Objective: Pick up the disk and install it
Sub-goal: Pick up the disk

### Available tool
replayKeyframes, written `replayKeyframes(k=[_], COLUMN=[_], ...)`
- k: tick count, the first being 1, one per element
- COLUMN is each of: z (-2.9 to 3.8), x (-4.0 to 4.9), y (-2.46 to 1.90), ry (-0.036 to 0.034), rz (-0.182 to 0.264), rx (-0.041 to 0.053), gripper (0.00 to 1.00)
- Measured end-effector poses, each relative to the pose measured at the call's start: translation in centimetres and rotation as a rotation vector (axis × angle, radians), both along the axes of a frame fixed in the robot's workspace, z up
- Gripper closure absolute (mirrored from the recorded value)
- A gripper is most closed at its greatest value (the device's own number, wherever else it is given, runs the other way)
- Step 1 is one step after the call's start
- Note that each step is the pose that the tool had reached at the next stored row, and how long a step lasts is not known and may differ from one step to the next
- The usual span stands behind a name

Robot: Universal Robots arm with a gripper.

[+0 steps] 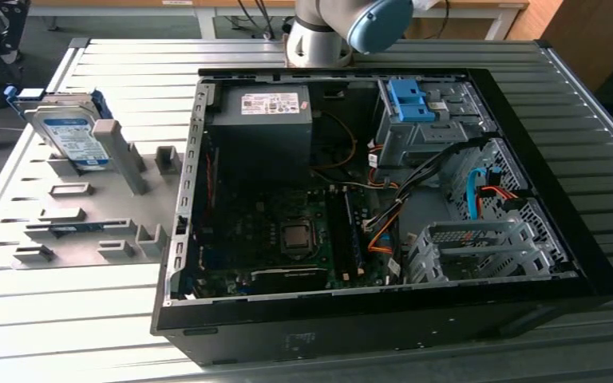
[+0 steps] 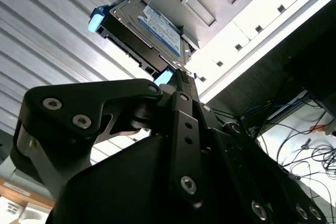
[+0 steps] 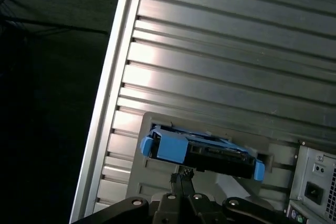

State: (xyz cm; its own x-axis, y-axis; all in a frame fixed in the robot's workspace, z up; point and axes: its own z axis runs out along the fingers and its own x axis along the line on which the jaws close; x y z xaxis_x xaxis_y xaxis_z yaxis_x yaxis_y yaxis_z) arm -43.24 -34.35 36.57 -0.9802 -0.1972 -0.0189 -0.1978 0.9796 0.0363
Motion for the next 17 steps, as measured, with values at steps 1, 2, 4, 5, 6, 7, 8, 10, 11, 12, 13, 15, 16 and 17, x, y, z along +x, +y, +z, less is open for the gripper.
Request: replayKeyframes(k=[1,2,4,5,6,7,8,10,11,12,13,15,16,17], z=[0.00,0.00,0.00,0.00,0.00,-0.01,0.00,0.00,-0.01,-0.02,-0.02,-0.04,-0.05,-0.06], x=[0.00,-0.01,0.02,0.03,0.03,0.04,0.04,0.04,0.04,0.03,0.03,0.04,0.04,0.04], y=[0.01,0.02,0.03,0.04,0.03,0.03,0.04,0.03,0.03,0.04,0.04,0.04,0.03,0.03], ry=[0.0000,0.0001,0.0010,0.0012,0.0013,0.0011,0.0015,0.0019,0.0017,0.0015,0.0015,0.0012,0.0011,0.0010], rz=[0.005,0.010,0.018,0.018,0.018,0.019,0.020,0.046,0.064,0.084,0.102,0.138,0.156,0.174], rx=[-0.0005,-0.0011,-0.0019,-0.0021,-0.0026,-0.0040,-0.0088,-0.0124,-0.0125,-0.0125,-0.0125,-0.0125,-0.0125,-0.0125], gripper=[0.89,0.89,0.89,0.89,0.89,0.89,0.89,0.89,0.89,0.89,0.89,0.89,0.89,0.89])
